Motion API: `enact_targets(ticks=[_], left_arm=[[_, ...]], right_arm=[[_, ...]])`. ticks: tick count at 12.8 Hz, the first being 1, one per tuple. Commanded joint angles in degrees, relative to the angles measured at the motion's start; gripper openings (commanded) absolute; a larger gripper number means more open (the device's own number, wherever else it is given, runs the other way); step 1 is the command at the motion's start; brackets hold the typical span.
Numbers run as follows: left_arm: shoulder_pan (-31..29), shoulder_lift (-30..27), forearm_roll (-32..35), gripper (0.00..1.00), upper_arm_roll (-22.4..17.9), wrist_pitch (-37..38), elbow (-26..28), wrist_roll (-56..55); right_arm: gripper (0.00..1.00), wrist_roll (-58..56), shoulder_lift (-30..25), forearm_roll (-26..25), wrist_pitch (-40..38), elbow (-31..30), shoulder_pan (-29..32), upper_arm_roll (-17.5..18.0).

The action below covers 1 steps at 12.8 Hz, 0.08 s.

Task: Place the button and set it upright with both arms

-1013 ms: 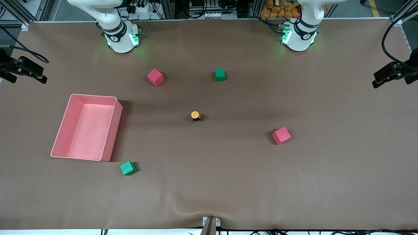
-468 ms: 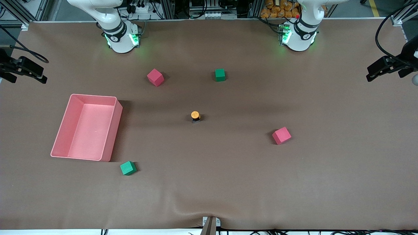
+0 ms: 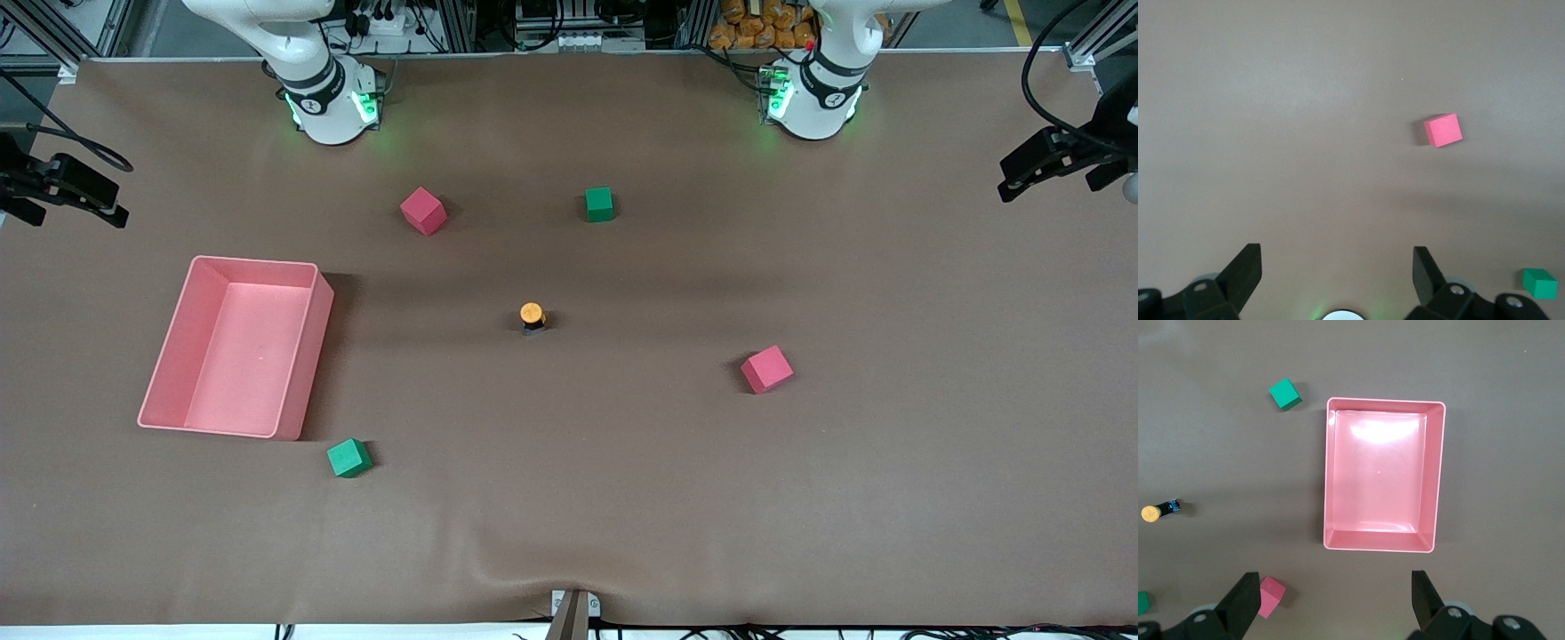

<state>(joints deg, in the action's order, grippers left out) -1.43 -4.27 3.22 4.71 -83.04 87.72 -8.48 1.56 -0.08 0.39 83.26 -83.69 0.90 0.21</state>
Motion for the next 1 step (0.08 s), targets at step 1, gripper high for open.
enact_targets(ticks=[1], left_arm=[[0.90, -0.74, 0.21, 1.00, -0.75, 0.07, 0.09, 0.40]], right_arm=[[1.00, -0.77, -0.36, 0.75, -0.38, 0.02, 0.69, 0.40]])
